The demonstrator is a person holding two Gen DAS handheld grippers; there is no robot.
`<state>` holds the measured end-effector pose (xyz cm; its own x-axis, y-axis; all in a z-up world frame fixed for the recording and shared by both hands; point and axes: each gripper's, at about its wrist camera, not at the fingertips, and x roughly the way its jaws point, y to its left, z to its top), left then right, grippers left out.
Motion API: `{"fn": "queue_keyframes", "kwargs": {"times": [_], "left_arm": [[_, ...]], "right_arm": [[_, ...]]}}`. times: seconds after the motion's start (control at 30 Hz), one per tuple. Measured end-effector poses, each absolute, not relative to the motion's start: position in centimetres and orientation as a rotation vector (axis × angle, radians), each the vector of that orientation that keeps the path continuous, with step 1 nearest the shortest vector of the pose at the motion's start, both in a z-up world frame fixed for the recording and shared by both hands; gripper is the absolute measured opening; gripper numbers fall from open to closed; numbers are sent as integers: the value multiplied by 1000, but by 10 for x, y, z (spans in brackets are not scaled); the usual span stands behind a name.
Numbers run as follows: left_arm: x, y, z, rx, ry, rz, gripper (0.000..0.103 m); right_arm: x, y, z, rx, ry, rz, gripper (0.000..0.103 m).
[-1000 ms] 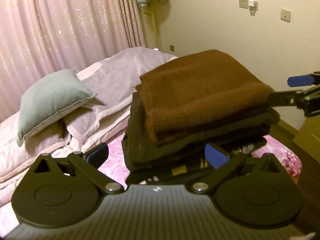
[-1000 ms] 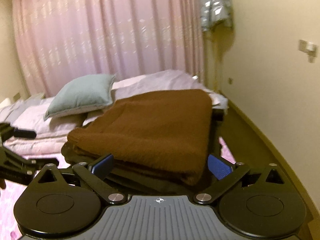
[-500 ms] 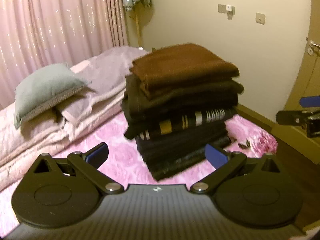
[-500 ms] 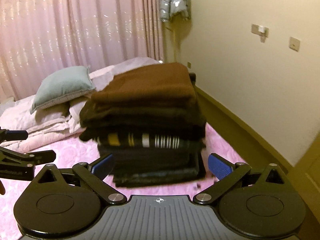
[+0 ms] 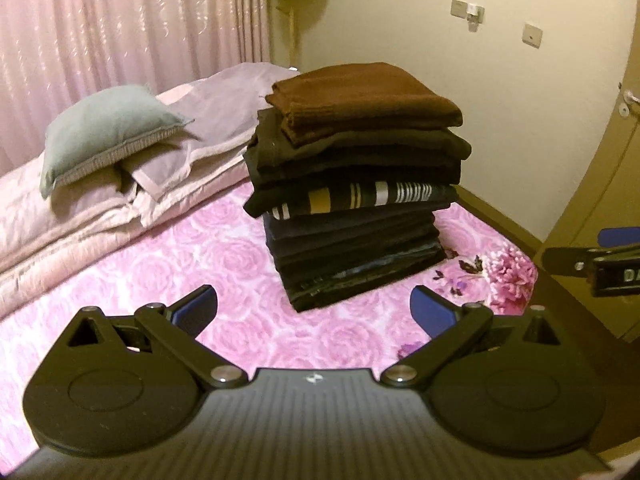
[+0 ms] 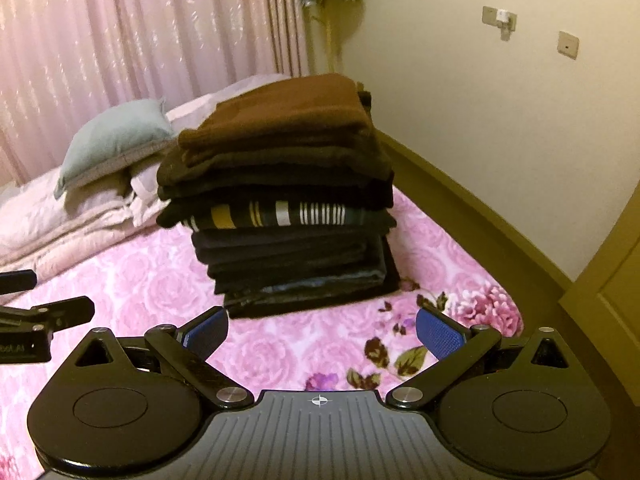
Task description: Fold clothes
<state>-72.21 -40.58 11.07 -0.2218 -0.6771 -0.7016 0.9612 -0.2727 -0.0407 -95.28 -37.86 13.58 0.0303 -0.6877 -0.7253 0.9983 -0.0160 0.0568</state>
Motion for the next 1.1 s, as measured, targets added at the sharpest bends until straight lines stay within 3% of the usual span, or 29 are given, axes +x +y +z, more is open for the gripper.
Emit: {"fn": "queue_keyframes", "kwargs": {"times": [1.1], "left_arm": [[-767, -372, 107, 669, 593, -1650, 101]], "right_arm": [[-967, -365, 130, 761, 632, -1365, 103]]}}
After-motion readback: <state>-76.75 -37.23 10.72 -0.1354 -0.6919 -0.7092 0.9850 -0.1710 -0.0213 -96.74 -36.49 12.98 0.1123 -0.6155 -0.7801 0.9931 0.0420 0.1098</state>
